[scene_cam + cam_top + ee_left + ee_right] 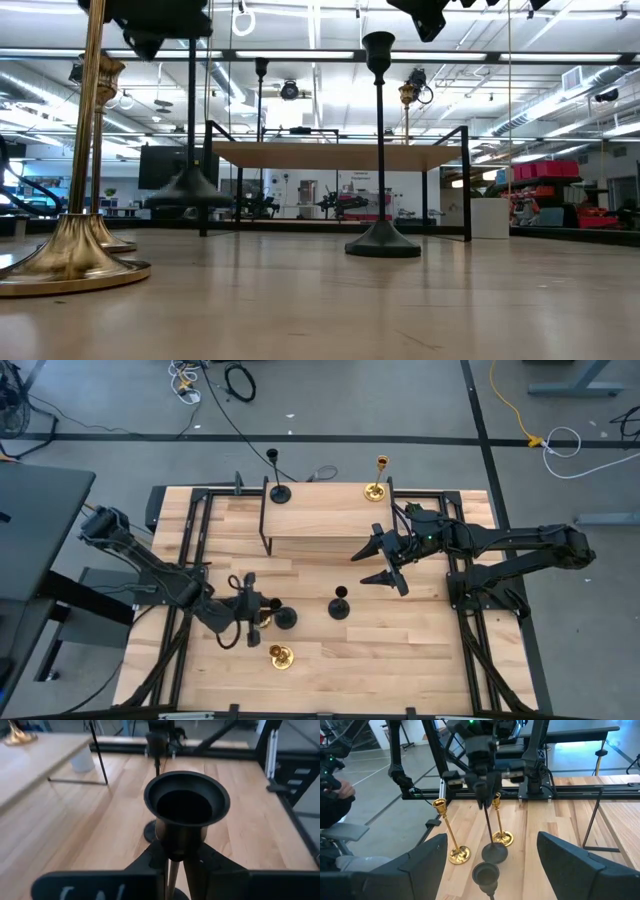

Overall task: Pick & Place candle stick holders
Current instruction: Put the left black candle holder on the shelf aligned with the black candle holder

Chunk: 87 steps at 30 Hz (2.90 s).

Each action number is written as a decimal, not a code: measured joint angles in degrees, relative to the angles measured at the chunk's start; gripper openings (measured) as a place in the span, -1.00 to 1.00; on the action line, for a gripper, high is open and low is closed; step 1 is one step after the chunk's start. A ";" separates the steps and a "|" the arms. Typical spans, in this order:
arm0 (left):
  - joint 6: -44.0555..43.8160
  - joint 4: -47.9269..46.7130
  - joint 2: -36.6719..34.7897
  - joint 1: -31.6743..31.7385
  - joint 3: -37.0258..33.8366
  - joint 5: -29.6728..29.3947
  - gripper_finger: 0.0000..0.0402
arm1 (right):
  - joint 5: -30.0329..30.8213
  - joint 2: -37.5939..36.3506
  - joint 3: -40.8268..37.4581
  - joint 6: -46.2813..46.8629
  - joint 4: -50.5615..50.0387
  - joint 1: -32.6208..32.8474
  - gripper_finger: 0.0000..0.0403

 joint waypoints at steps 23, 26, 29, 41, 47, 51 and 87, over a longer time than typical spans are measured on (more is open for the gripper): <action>8.10 -24.37 -18.88 13.64 15.87 -2.10 -0.82 | 0.02 -0.01 0.00 -0.65 -0.09 0.00 0.51; 9.15 -28.96 -18.69 16.99 19.65 -1.80 -0.82 | 0.04 -0.02 0.00 -1.01 -0.06 0.01 0.51; 10.74 -32.10 -18.71 20.44 22.82 -1.76 -0.82 | 0.02 -0.02 0.00 -1.11 -0.04 -0.01 0.51; 15.04 -32.22 -16.58 38.87 26.12 11.87 -0.82 | 0.04 -0.02 0.00 -1.27 -0.06 -0.01 0.51; 17.41 -29.64 -14.43 48.64 26.08 21.49 -0.82 | 0.04 -0.02 0.00 -1.42 -0.11 -0.01 0.51; 18.37 -26.87 -12.44 54.54 26.14 28.14 -0.82 | 0.04 -0.02 0.00 -1.44 -0.30 -0.01 0.51; 20.56 -22.41 -0.84 73.64 26.10 49.34 -0.82 | 0.06 -0.02 0.00 -3.45 -1.00 0.01 0.51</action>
